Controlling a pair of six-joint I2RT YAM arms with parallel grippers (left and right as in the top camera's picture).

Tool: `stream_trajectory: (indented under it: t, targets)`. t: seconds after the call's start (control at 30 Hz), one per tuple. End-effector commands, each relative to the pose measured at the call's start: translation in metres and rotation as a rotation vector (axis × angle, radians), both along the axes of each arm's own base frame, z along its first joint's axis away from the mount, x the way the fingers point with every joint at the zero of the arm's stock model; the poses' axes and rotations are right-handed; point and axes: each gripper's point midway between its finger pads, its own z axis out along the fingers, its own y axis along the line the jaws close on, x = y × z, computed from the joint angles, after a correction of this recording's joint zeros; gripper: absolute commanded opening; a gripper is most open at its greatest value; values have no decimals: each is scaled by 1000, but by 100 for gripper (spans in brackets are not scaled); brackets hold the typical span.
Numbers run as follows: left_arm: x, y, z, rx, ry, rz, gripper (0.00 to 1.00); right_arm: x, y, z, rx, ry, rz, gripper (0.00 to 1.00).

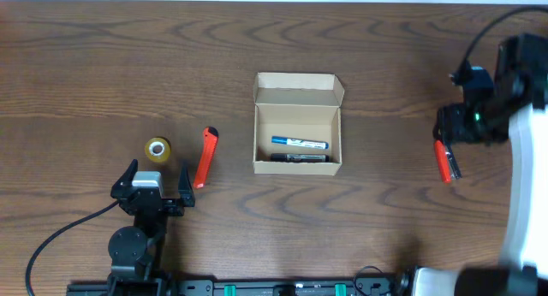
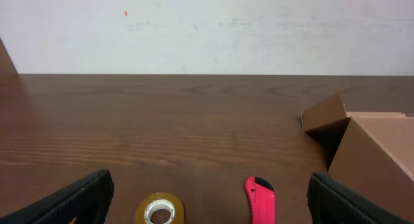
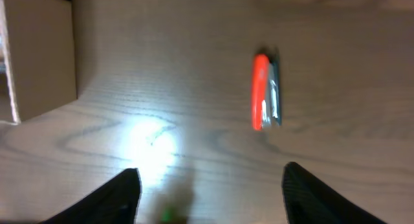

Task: Pack container
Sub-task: 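Move right gripper to the red utility knife and grasp it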

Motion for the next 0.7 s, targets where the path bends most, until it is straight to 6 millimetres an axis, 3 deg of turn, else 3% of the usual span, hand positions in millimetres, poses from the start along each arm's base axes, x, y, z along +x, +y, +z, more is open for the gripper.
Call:
stream_trajectory:
  t: [0.0, 0.1, 0.17, 0.53, 0.67]
  targets:
    - [-1, -5, -18, -7, 50, -28, 95, -25, -6, 1, -87, -64, -72, 73]
    - [-1, -5, -18, -7, 50, -29, 95, -34, -17, -17, -158, -80, -103, 88]
    - [-1, -5, -18, -7, 50, -28, 95, -32, -21, -34, -185, -69, -68, 93]
    - [-1, -5, -18, -7, 50, -29, 95, -4, -42, -138, -153, 170, 45, 86]
    - [-1, -5, -18, -7, 50, -29, 95, 4, -46, -158, -136, 207, 42, 86]
